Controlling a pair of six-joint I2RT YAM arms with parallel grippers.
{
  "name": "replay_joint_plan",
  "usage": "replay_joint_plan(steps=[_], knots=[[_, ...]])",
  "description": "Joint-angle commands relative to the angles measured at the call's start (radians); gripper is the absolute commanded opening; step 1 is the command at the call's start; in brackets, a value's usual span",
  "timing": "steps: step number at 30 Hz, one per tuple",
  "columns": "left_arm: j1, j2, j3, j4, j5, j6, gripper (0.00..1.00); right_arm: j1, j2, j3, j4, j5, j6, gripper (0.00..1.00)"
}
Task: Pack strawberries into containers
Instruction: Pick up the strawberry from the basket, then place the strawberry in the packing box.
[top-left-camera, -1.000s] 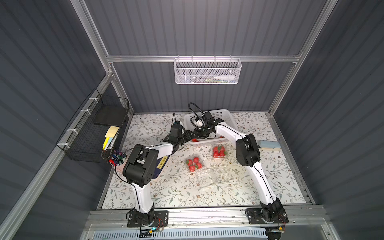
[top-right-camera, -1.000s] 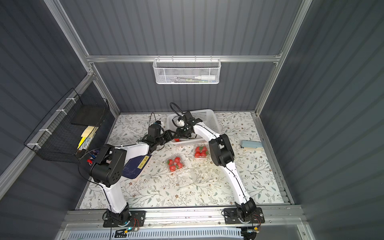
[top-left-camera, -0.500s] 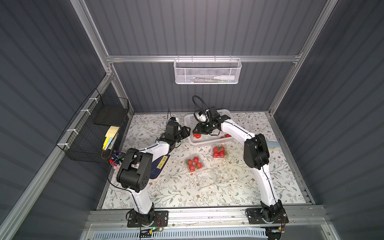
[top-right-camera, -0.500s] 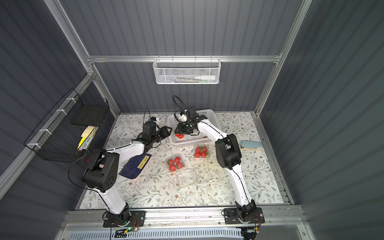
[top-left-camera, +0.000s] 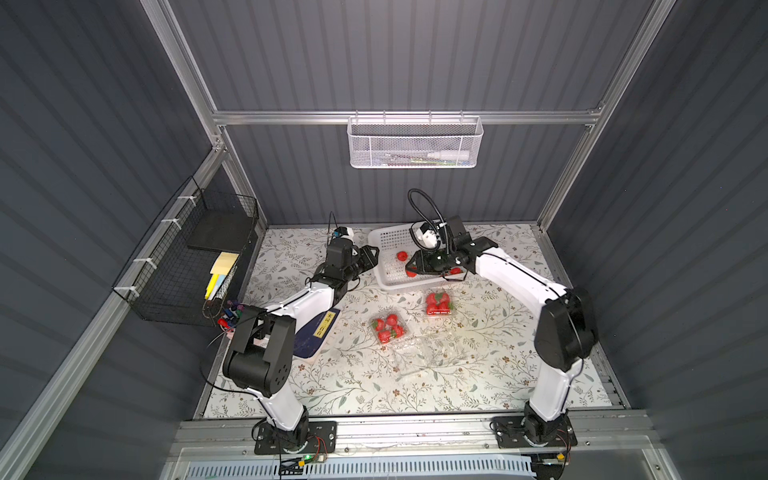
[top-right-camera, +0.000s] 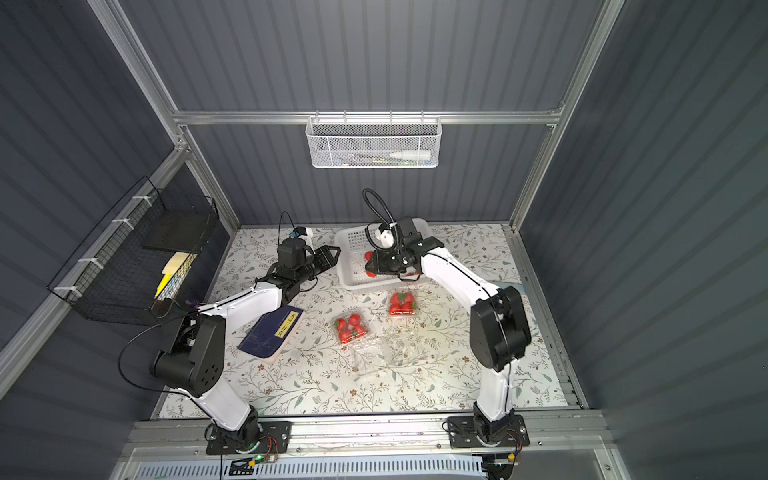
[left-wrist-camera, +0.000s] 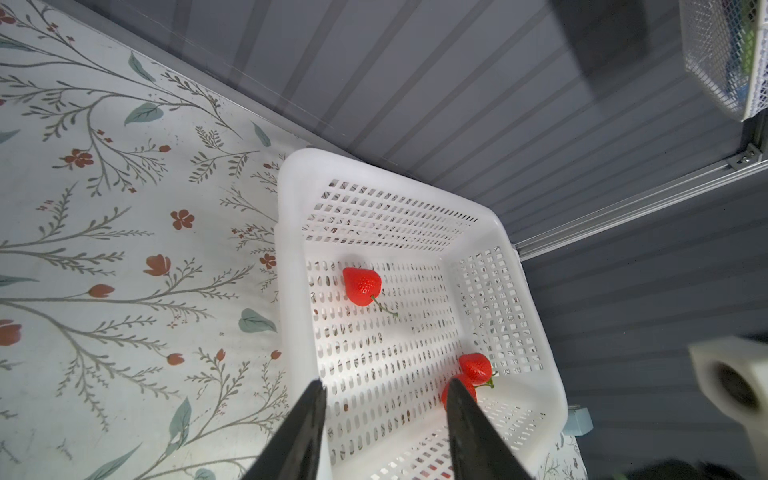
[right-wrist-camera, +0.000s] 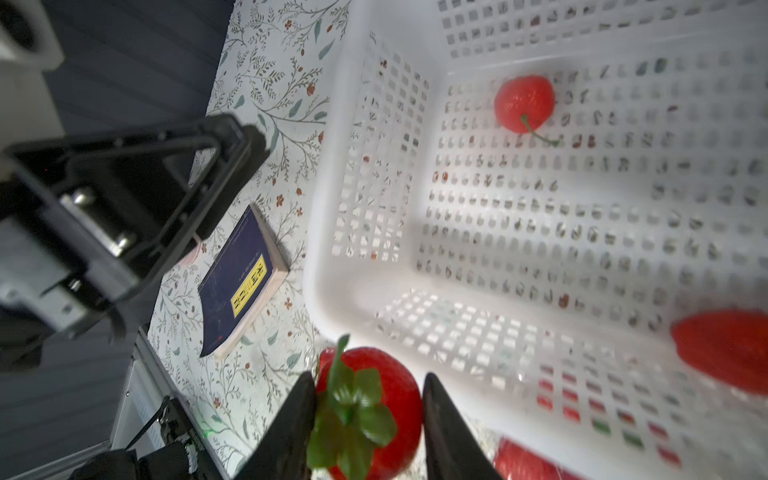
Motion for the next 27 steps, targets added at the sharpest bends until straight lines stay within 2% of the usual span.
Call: replay_joint_plan(steps=[1,5,9,14,18,20,23,27], knots=[[0.009,-0.035,0.006,-0.010,0.009,0.027,0.49,0.092,-0.140,-0.153,0.033,0.057,0.022,0.10],[0.009,-0.045,0.009,-0.013,0.014,0.032,0.50,0.233,-0.248,-0.330,0.004,0.167,0.055,0.10],[0.011,-0.059,0.009,-0.031,0.005,0.040,0.52,0.323,-0.285,-0.459,0.007,0.169,0.112,0.10],[0.012,-0.089,-0.005,-0.045,-0.019,0.039,0.53,0.385,-0.264,-0.539,0.012,0.172,0.161,0.12],[0.015,-0.096,-0.012,-0.046,-0.026,0.040,0.55,0.407,-0.231,-0.570,0.024,0.167,0.173,0.23],[0.017,-0.091,-0.012,-0.046,-0.024,0.039,0.58,0.409,-0.224,-0.577,0.032,0.173,0.177,0.34],[0.018,-0.075,-0.012,-0.034,-0.012,0.040,0.69,0.409,-0.228,-0.574,0.033,0.179,0.171,0.50],[0.018,-0.042,-0.004,-0.028,0.005,0.045,0.78,0.406,-0.239,-0.543,0.000,0.217,0.150,0.59]])
